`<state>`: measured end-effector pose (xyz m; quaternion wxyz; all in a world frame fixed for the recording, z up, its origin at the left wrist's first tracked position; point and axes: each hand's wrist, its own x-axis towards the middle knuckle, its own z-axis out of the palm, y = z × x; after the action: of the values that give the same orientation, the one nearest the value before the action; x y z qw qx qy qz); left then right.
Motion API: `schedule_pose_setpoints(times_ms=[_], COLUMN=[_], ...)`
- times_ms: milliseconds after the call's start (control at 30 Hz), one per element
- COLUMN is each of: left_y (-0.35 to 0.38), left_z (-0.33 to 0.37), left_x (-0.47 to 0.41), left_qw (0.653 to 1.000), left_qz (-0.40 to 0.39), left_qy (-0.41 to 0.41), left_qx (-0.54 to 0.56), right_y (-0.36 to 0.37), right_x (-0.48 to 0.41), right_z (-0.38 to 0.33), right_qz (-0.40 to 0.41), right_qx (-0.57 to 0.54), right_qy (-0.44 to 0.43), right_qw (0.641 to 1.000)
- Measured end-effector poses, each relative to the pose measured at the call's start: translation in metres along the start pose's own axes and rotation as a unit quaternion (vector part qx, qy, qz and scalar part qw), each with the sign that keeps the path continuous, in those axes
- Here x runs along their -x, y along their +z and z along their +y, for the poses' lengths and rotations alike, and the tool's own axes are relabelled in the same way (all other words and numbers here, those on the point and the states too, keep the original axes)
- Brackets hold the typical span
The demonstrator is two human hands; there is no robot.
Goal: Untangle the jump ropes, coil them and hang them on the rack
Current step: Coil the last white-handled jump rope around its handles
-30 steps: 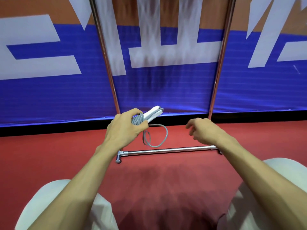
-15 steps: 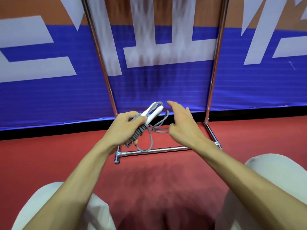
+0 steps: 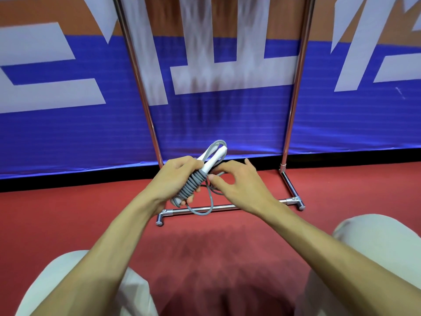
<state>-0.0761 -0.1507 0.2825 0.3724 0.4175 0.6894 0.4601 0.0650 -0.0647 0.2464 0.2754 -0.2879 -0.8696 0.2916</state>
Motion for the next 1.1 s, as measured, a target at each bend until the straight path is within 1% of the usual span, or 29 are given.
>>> schedule_pose_setpoints(times_ms=[33,100,233,300,367,500,633,733,833,900,1000,1033,1100], left_y=[0.0,-0.001,-0.004,-0.004,-0.002,0.003,0.006,0.004,0.0,-0.006,-0.02,-0.024,-0.028], left_z=[0.001,0.002,0.002,0.0,-0.003,-0.007,-0.006,-0.004,-0.006,-0.012,-0.021,-0.024,-0.027], left_x=[0.0,0.001,0.002,0.002,0.001,-0.002,-0.003,-0.005,-0.009,-0.013,-0.02,-0.021,-0.022], left_qw=[1.0,1.0,1.0,1.0,0.999,0.999,0.996,0.991,0.985,0.983,0.976,0.974,0.974], left_qz=[0.0,-0.002,-0.008,-0.003,0.006,0.035,0.062,0.094,0.111,0.145,0.212,0.219,0.215], left_qy=[-0.001,0.002,0.016,0.022,0.027,0.023,0.031,0.002,-0.013,0.003,0.046,0.053,0.062], left_qx=[0.006,0.015,0.015,-0.005,-0.016,-0.007,0.048,0.098,0.13,0.115,0.034,0.013,-0.029], right_y=[0.001,0.004,0.013,0.013,0.01,0.001,-0.005,-0.007,-0.003,-0.001,-0.002,-0.004,-0.01], right_x=[-0.001,-0.001,0.002,0.002,0.0,-0.005,-0.007,-0.004,-0.003,-0.001,0.004,0.004,0.004], right_z=[0.001,0.001,-0.004,-0.004,-0.002,0.002,0.005,0.004,0.007,0.009,0.009,0.008,0.004], right_qz=[-0.009,-0.02,0.017,0.017,-0.009,-0.095,-0.146,-0.163,-0.147,-0.174,-0.229,-0.231,-0.213], right_qx=[0.013,0.005,-0.013,-0.006,-0.007,-0.05,-0.074,-0.119,-0.107,-0.099,-0.114,-0.107,-0.057], right_qy=[-0.004,0.004,0.03,0.039,0.054,0.111,0.157,0.185,0.166,0.149,0.143,0.132,0.098], right_qw=[1.0,1.0,0.999,0.999,0.998,0.988,0.974,0.962,0.969,0.968,0.956,0.958,0.971])
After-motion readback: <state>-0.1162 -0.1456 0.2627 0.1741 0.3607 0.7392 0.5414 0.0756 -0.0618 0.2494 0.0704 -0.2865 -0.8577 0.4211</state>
